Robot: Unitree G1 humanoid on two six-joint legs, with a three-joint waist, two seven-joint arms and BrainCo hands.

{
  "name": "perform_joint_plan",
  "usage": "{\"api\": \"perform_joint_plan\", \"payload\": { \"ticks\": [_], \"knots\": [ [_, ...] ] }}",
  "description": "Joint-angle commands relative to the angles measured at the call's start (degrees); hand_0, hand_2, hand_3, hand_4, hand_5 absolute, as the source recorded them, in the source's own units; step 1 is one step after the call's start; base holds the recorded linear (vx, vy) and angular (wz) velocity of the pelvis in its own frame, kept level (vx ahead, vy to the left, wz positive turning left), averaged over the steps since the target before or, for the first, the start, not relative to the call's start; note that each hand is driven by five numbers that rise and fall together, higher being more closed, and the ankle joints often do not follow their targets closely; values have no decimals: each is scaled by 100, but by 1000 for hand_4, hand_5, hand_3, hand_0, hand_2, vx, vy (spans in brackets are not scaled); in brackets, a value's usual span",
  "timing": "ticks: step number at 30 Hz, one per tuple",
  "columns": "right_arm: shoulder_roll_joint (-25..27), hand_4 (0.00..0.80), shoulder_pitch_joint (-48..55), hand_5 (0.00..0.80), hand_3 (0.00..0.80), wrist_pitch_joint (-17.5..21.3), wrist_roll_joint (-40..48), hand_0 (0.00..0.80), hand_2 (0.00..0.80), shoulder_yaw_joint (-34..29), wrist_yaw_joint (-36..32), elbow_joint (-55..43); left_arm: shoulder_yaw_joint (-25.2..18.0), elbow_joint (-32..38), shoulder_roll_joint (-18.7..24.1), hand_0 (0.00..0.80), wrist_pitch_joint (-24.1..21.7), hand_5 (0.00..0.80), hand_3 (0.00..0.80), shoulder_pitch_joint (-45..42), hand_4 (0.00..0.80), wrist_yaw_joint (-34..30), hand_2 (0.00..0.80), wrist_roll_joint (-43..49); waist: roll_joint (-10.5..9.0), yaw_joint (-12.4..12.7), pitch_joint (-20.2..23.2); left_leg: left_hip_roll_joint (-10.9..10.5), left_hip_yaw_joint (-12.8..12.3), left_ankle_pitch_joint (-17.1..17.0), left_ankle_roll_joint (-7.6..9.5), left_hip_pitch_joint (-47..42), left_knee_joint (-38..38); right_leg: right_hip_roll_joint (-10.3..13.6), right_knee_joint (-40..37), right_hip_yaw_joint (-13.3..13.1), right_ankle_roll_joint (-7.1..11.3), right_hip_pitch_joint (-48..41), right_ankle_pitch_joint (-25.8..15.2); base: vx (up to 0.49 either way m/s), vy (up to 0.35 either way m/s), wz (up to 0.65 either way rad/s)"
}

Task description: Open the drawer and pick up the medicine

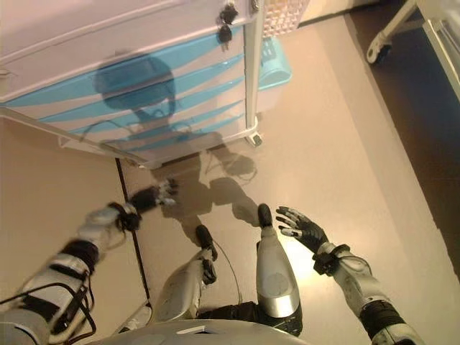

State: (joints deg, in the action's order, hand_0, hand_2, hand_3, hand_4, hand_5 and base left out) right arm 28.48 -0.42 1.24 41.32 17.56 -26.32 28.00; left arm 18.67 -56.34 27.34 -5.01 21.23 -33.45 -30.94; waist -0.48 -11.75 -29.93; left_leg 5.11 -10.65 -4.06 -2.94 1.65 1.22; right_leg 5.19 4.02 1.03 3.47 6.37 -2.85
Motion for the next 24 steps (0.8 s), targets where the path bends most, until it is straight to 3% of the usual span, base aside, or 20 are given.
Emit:
{"api": "perform_joint_plan", "payload": {
  "ticks": [1,9,18,24],
  "knots": [
    [-228,0,290,0,0,-75,-201,0,0,22,86,27,-104,100,-115,0,-35,0,0,-543,0,-286,0,-135,-162,247,933,-144,39,637,-99,177,600,97,-69,-121,394,79,19,79,-132,8],
    [-607,0,306,0,0,-383,-415,0,0,-8,-126,554,-386,85,-825,0,338,0,0,-1753,0,-705,0,-1073,-44,663,1596,-24,341,446,-174,-208,159,40,-226,347,301,-449,153,71,-88,20],
    [-951,0,230,0,0,-420,-279,0,0,114,-509,1430,-531,-112,-1099,0,543,0,0,-2253,0,-990,0,-1721,61,1085,2106,9,642,299,-242,-411,-220,77,-342,804,250,-859,293,21,-4,25],
    [-1100,0,82,0,0,-383,-157,0,0,121,-652,2156,-447,-318,-1217,0,587,0,0,-2259,0,-1039,0,-1695,81,1241,2301,-44,702,298,-225,-496,-333,82,-446,949,248,-1025,301,-11,14,13]
  ]
}}
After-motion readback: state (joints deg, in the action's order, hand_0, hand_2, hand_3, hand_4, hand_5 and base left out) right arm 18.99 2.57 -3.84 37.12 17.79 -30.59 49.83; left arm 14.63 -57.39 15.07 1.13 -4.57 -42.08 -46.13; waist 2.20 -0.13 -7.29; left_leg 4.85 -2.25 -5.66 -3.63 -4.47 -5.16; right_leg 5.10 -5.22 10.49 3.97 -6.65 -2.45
